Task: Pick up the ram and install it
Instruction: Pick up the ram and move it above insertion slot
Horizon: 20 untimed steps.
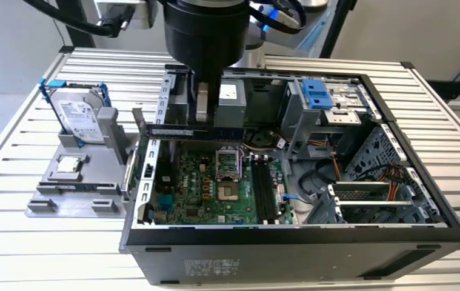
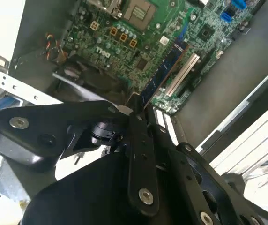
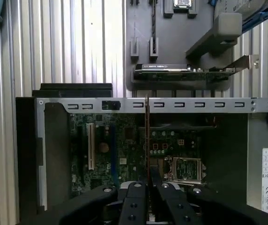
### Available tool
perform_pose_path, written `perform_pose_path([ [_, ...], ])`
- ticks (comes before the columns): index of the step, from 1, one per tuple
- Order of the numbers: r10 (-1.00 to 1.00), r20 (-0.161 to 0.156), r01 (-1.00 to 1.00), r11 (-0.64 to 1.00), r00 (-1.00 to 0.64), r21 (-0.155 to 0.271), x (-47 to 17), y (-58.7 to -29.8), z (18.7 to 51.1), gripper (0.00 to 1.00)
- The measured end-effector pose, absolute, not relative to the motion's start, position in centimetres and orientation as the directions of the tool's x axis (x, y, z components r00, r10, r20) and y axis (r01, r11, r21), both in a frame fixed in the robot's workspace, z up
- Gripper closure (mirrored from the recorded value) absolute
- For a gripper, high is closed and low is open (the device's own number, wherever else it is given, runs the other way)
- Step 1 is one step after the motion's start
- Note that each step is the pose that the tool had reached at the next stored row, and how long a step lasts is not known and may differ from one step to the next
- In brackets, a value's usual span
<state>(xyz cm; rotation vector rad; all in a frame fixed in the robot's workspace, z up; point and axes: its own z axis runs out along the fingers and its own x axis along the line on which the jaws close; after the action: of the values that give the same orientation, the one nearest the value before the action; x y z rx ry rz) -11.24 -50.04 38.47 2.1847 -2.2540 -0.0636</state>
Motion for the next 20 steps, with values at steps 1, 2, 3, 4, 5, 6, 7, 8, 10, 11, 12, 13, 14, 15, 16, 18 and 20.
perform_pose_path([
  [1,-0.999,-0.027,-0.999,0.031,-0.032,0.031,-10.8,-50.0,38.5,1.00],
  [2,-0.999,-0.027,-0.999,0.031,-0.032,0.031,-10.3,-50.0,38.5,1.00],
  [3,-0.999,-0.027,-0.999,0.031,-0.032,0.032,-9.8,-50.0,38.5,1.00],
  [4,-0.999,-0.027,-0.999,0.031,-0.032,0.032,-9.4,-50.0,38.5,1.00],
  [5,-0.999,-0.027,-0.999,0.031,-0.032,0.033,-9.0,-50.0,38.5,1.00],
  [6,-0.999,-0.027,-0.999,0.031,-0.032,0.033,-8.5,-50.0,38.5,1.00],
  [7,-0.999,-0.027,-0.999,0.031,-0.032,0.033,-8.1,-50.0,38.5,1.00],
  [8,-0.999,-0.027,-0.999,0.031,-0.032,0.034,-7.6,-50.0,38.5,1.00],
  [10,-0.999,-0.027,-0.999,0.031,-0.032,0.035,-6.7,-50.0,38.5,1.00],
  [11,-0.999,-0.027,-0.999,0.031,-0.032,0.035,-6.2,-50.0,38.5,1.00],
  [12,-0.999,-0.027,-0.999,0.031,-0.032,0.036,-5.8,-50.0,38.5,1.00],
  [13,-0.999,-0.027,-0.999,0.031,-0.032,0.036,-5.3,-50.0,38.5,1.00],
  [14,-0.999,-0.027,-0.999,0.031,-0.032,0.036,-4.9,-50.0,38.5,1.00],
  [15,-0.999,-0.027,-0.999,0.031,-0.032,0.036,-4.6,-49.8,38.5,1.00],
  [16,-0.999,-0.027,-0.999,0.031,-0.032,0.036,-4.5,-49.3,38.5,1.00],
  [18,-0.999,-0.027,-0.999,0.031,-0.032,0.036,-4.4,-48.4,38.5,1.00],
  [20,-0.999,-0.027,-0.999,0.031,-0.032,0.036,-4.4,-47.5,38.5,1.00],
])
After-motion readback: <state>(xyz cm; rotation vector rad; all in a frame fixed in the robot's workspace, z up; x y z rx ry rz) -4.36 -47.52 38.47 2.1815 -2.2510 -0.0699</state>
